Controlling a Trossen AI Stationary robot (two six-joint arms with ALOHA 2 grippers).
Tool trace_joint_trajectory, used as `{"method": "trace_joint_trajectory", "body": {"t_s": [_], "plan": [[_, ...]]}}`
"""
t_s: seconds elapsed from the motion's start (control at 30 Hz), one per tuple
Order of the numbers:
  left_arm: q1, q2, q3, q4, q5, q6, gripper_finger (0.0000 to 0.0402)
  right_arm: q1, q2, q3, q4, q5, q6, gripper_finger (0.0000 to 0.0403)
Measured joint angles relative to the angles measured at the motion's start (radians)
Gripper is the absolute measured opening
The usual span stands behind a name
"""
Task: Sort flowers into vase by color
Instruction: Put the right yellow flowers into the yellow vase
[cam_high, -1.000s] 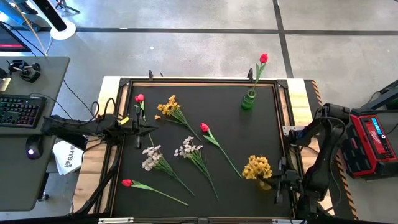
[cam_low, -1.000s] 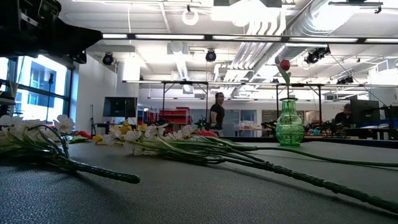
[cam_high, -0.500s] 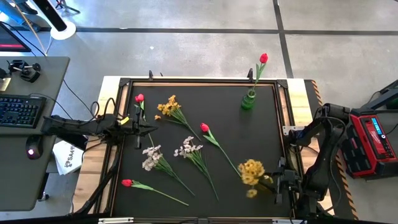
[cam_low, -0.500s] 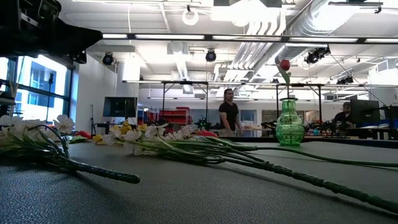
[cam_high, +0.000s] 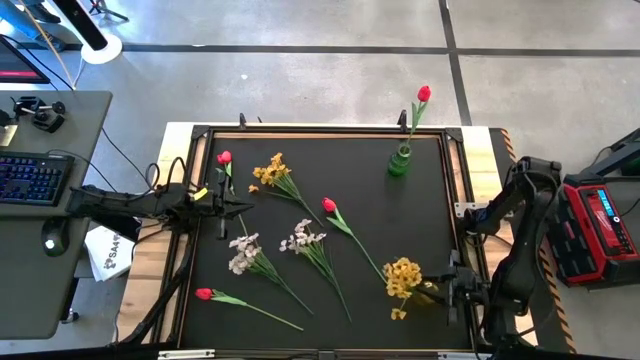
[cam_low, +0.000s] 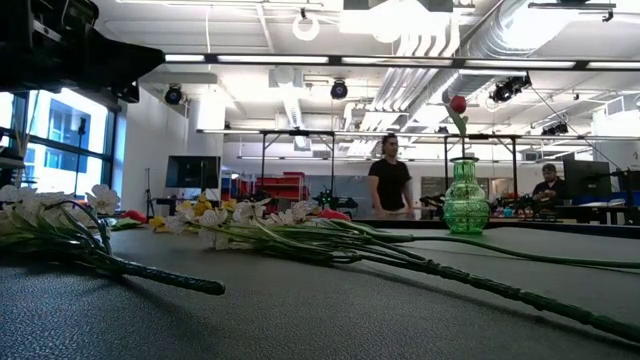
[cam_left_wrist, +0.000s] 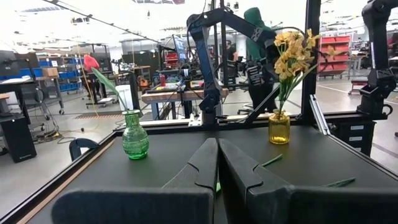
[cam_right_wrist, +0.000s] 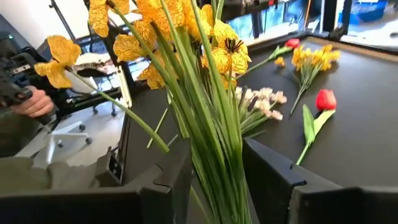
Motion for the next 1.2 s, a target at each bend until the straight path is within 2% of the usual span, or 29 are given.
{"method": "trace_joint_trajectory", "body": {"t_s": [0.27,0.5,0.93,1.2], "plan": [[0.000,0.000,0.000,0.000,0.000,0.000,0.0000,-0.002,-0.092,0.000,-0.024,-0.105,0.000,0.0112],[0.000,0.000,0.000,0.000,0.000,0.000,0.0000,-0.031,-0.102,0.000,-0.025,-0.208,0.008,0.0088],[0.000,0.000,0.000,0.000,0.000,0.000,0.0000,-0.045,-0.131,0.000,-0.024,-0.337,0.053,0.0006],[0.000,0.000,0.000,0.000,0.000,0.000,0.0000,-0.045,-0.166,0.000,-0.024,-0.401,0.076,0.0001]]}}
